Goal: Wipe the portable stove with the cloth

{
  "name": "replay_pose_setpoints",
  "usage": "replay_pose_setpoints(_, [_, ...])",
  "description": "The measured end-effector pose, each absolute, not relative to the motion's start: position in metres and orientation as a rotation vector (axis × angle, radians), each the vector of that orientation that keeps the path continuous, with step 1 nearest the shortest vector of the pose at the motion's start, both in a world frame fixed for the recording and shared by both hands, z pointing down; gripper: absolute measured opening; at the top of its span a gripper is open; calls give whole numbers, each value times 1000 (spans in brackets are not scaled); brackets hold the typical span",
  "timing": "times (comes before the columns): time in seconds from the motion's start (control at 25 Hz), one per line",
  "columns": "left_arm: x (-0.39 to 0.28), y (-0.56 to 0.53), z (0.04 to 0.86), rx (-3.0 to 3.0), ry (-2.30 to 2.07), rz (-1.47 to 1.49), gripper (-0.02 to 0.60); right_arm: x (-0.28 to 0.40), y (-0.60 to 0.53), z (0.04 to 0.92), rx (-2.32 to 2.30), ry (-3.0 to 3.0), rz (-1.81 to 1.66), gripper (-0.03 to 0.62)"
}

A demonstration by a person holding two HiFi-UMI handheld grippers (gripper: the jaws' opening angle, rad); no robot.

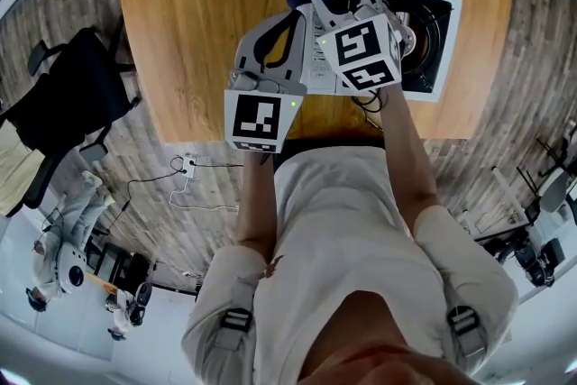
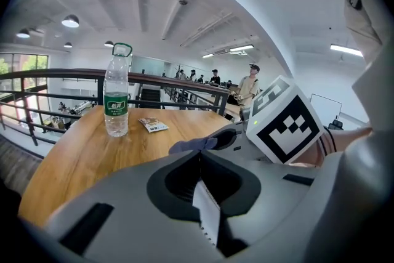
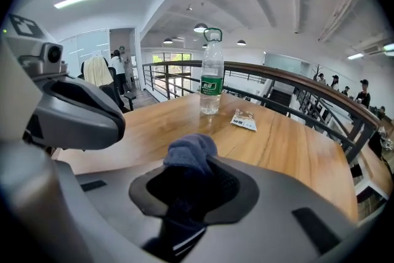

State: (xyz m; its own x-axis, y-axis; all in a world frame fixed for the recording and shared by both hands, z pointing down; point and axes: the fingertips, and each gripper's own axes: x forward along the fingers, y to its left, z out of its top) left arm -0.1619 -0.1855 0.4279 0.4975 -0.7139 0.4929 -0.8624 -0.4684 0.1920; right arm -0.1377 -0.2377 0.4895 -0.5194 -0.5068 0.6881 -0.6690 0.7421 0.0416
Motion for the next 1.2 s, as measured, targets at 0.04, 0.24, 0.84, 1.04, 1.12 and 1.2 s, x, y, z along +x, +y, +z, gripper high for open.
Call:
replay_pose_setpoints(0.04, [-162, -184, 428, 2328, -1304, 486, 20, -138, -237, 489, 882, -2240, 310, 107])
replay_pose_setpoints(0.24, [-165, -176, 430, 2320, -1308, 487, 20, -137, -230, 490, 869, -2259, 354, 106])
replay_pose_setpoints(0.84, [-174, -145, 426, 2312, -1331, 493, 20, -133, -193, 490, 842, -2249, 371, 106])
replay_pose_setpoints(1.04, [-177, -134, 422, 2315, -1339, 491, 20, -135, -174, 489, 816, -2246, 377, 106])
replay_pose_setpoints(1.12, [-177, -129, 420, 2319, -1339, 490, 20, -135, -166, 488, 811, -2243, 378, 106])
replay_pose_setpoints(1.2, [-177, -122, 419, 2324, -1337, 489, 20, -135, -158, 489, 806, -2240, 380, 106])
